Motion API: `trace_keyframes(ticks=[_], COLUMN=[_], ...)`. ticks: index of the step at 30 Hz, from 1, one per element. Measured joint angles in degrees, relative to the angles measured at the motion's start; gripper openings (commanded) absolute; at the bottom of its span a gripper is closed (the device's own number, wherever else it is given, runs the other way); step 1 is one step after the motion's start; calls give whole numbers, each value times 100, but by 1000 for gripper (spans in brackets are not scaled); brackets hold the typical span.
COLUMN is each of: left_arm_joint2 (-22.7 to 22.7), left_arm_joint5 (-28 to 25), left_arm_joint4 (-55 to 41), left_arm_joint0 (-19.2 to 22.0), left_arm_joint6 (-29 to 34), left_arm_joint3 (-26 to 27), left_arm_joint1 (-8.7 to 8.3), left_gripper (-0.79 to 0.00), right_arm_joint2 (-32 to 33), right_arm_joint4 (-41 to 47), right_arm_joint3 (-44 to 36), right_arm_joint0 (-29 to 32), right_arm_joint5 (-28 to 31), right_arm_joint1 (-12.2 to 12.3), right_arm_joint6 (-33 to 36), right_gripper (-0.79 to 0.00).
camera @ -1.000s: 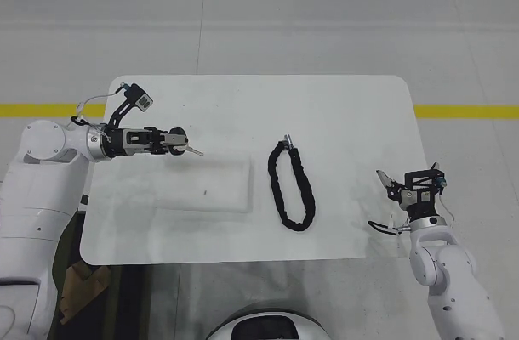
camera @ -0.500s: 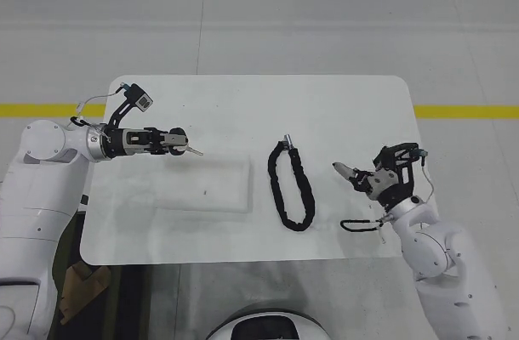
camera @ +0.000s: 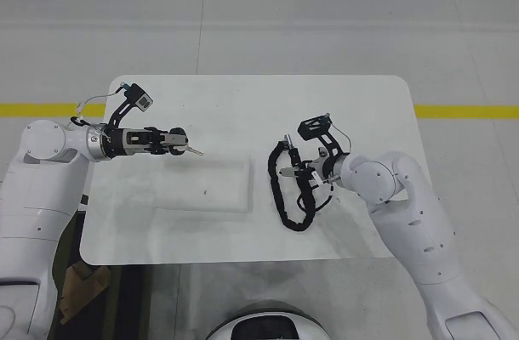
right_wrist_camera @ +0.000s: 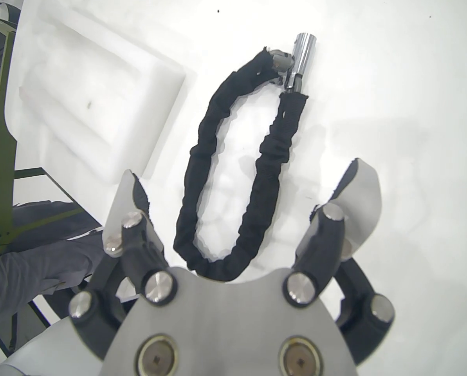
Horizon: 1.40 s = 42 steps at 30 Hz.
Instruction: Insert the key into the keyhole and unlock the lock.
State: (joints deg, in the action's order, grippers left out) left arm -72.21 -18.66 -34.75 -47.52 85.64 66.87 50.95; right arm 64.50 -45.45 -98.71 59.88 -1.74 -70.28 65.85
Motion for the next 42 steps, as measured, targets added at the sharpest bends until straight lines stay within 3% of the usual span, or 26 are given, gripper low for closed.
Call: trace_keyframes(ticks=[12,16,26,27,28,31,33,36,42], left_arm_joint2=[0,0,0,0,0,0,0,0,0], left_arm_joint5=[0,0,0,0,0,0,0,0,0], left_arm_joint4=[0,0,0,0,0,0,0,0,0], left_arm_joint0=[0,0,0,0,0,0,0,0,0], left_arm_joint6=[0,0,0,0,0,0,0,0,0], left_arm_joint3=[0,0,0,0,0,0,0,0,0], left_arm_joint1=[0,0,0,0,0,0,0,0,0], left_gripper=[-785,-785,-785,-785,-785,-785,-785,-785,-785], right_arm_joint2=[-3,29,-1025,-1155,-1231,-1427,-1534,-1626,-1621], right_arm_joint4=[7,-145,-1233,-1424,-1526,-1609,-1732,-1818,-1887], right_arm_joint3=[-30,-369,709,874,1001,1395,1620,1944,2630], right_arm_joint0=[26,530,-1005,-1169,-1271,-1563,-1682,-1803,-1998], right_arm_joint5=[25,135,-629,-646,-682,-674,-671,-682,-548], right_arm_joint1=[4,-7,-443,-507,-559,-728,-844,-1010,-1310], right_arm_joint6=[-26,-240,657,751,814,1037,1117,1221,1204], right_gripper=[0,0,0,-37,-256,-225,-274,-256,-302])
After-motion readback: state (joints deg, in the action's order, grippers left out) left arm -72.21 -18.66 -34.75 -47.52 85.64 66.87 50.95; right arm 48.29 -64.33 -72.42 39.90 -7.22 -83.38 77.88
